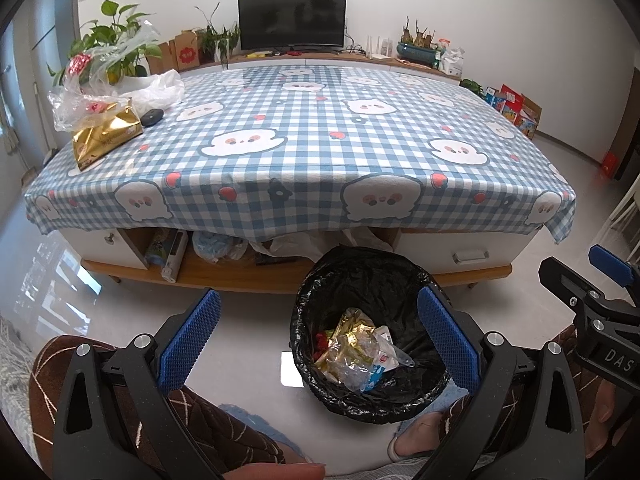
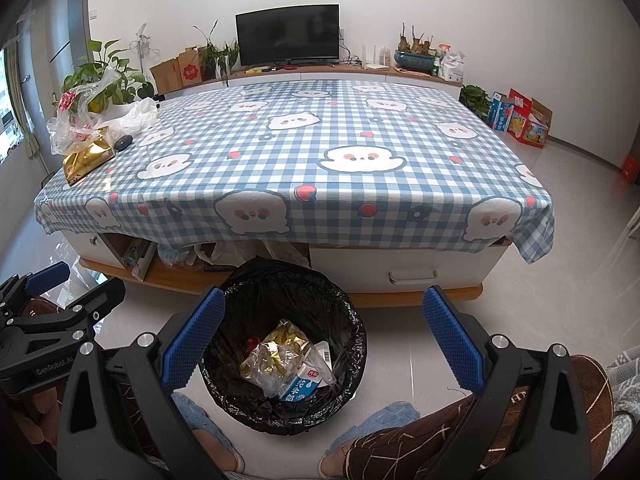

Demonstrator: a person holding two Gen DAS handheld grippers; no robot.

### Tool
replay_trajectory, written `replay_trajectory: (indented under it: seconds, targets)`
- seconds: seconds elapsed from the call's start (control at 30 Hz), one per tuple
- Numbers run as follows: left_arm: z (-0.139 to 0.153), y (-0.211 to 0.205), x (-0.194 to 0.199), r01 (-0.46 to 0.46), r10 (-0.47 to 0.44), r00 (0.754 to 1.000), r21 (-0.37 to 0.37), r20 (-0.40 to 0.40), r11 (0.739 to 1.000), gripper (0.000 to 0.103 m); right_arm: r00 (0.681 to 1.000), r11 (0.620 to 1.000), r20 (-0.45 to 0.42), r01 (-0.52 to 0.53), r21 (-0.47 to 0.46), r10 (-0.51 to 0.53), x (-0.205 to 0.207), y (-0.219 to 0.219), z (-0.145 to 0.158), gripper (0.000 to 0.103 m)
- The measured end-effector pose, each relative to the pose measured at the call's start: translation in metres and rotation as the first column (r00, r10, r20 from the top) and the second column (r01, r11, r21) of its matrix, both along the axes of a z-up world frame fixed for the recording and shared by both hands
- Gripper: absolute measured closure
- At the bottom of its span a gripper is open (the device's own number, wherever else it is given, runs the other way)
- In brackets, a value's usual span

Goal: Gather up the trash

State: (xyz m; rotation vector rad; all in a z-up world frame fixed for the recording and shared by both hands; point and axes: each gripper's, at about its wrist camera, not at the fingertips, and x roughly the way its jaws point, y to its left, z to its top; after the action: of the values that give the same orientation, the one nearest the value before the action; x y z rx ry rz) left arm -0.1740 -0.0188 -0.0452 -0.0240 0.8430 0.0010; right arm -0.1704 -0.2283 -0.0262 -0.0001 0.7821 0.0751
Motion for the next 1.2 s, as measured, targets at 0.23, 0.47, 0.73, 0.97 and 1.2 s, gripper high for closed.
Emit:
replay_trajectory:
  seconds: [0.23,0.47,0.73,0.97,1.2]
  targets:
    - [-0.0009,-0.0046,-0.0020,0.006,-0.007,1.000,0.022,0.008,1.000,0.006,1.000,1.000,-0.001,0.001,0.001,-0.001,0.0000,0.0000,0.0000,0.008]
    - [-0.0016,-0.0070,-0.0011,0.020,-0.020,1.000,0.017,-0.002,1.000,0.006,1.000,1.000,-0.002,-0.001,-0.001,0.001,-0.0008,0.0005,-0.0018,0.008]
    - [-0.0006,-0.0073,-0.0013,0.019,-0.019,1.000,0.024,0.001,1.000,0.006,1.000,1.000,-0.002,0.000,-0.001,0.000,-0.0015,0.0006,-0.0025,0.008]
    - [-0.0003,-0.0078,-0.0014,0.020,-0.020,1.000,0.028,0.003,0.999,0.006,1.000,1.000,-0.002,0.000,-0.001,0.000,-0.0008,0.0006,-0.0019,0.008]
    - [0.0000,-0.0060,-0.0018,0.019,-0.019,1.000,0.024,0.006,1.000,0.006,1.000,1.000,-0.002,0.001,-0.001,-0.001,-0.0009,0.0008,-0.0019,0.008]
